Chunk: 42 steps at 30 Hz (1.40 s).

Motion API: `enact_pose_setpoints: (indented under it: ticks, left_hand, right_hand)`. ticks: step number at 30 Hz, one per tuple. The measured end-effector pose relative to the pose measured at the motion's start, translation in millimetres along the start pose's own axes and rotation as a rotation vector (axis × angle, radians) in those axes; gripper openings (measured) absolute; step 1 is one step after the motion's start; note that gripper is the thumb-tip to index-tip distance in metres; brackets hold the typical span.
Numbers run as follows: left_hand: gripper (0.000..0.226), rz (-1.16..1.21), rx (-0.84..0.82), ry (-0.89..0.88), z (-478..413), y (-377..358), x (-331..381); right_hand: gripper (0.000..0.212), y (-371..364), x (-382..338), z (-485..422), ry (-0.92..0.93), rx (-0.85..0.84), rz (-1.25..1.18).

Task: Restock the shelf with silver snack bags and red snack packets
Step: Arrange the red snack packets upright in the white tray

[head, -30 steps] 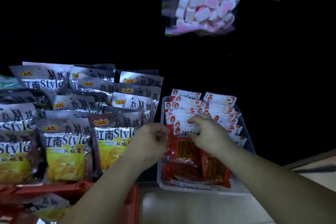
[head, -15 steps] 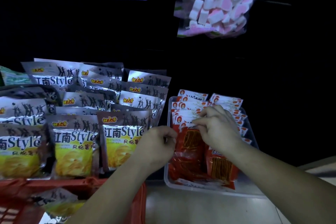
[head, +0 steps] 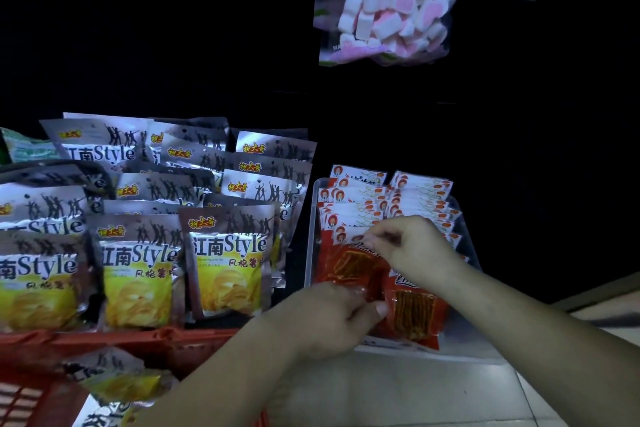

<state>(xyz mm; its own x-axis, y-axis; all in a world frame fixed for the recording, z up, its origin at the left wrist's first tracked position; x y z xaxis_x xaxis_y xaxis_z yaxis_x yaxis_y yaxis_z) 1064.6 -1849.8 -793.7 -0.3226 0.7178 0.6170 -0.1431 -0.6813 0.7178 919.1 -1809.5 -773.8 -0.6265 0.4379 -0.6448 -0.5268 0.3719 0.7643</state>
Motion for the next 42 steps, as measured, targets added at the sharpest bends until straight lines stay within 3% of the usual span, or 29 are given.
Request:
enact_pose_setpoints:
  ticks: [7, 9, 11, 13, 15, 16, 18, 24, 29, 34, 36, 38, 42]
  left_hand:
    - [0.050, -0.266, 0.206, -0.084, -0.1, 18.1, -10.8]
    - [0.035, -0.180, 0.273, -0.047, -1.2, 25.5, -18.2]
    - [0.015, 0.005, 0.458, 0.020, 0.9, 46.3, -27.6]
    - [0.040, 0.178, 0.575, 0.073, 5.5, 59.9, -34.4]
    - [0.070, 0.447, 0.536, 0.087, 4.7, 59.9, -36.9]
    - [0.074, 0.617, 0.503, 0.078, 5.2, 59.1, -35.0]
    - [0.065, 0.847, 0.543, 0.074, 12.5, 66.6, -33.9]
    - [0.026, 1.086, 0.656, -0.017, 54.4, 112.7, -3.5]
    - [0.029, 1.148, 0.693, -0.082, 93.9, 128.8, 16.3]
    - [0.033, 1.094, 0.683, -0.136, 130.1, 136.3, 33.8]
    - [0.029, 1.128, 0.660, -0.129, 141.4, 135.6, 37.0]
    - [0.037, 1.121, 0.651, -0.118, 150.6, 132.9, 42.2]
    - [0.055, 1.105, 0.659, -0.181, 173.1, 141.5, 60.8]
  right_hand:
    - [0.007, 4.5, -2.4, 11.1, -0.039, 0.049, -0.186]
    - [0.008, 7.2, -6.2, 12.9, -0.031, 0.054, -0.217]
    - [0.013, 13.1, -13.0, 12.7, -0.022, 0.051, -0.239]
    - [0.012, 20.9, -23.9, 11.5, -0.005, 0.043, -0.259]
    - [0.008, 31.0, -36.7, 12.9, 0.007, 0.043, -0.298]
    - [0.006, 36.8, -43.0, 15.7, 0.006, 0.052, -0.327]
    - [0.016, 49.2, -53.1, 24.4, -0.018, 0.097, -0.376]
    - [0.044, 87.3, -81.5, 61.9, -0.132, 0.281, -0.409]
    - [0.053, 77.3, -117.2, 101.8, -0.242, 0.381, -0.682]
    - [0.063, 93.1, -145.6, 129.6, -0.226, 0.540, -0.653]
    - [0.068, 87.4, -147.9, 143.3, -0.254, 0.547, -0.779]
    - [0.061, 75.9, -154.9, 155.4, -0.283, 0.516, -0.934]
    - [0.055, 78.3, -178.6, 159.5, -0.196, 0.511, -0.863]
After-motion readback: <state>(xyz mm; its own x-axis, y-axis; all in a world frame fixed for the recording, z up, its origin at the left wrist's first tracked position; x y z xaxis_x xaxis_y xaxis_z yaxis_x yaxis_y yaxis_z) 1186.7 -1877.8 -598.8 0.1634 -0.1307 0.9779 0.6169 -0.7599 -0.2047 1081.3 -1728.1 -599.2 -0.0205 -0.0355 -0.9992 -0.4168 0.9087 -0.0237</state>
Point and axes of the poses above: each hand's wrist, its own z-axis away from the middle knuckle, its own y-axis out of the back of the hand, x = y × z, the point moved 9 cm from there along -z, towards the middle knuckle, and after that the axes turned 6 degrees about y, right-handed, at the moved point
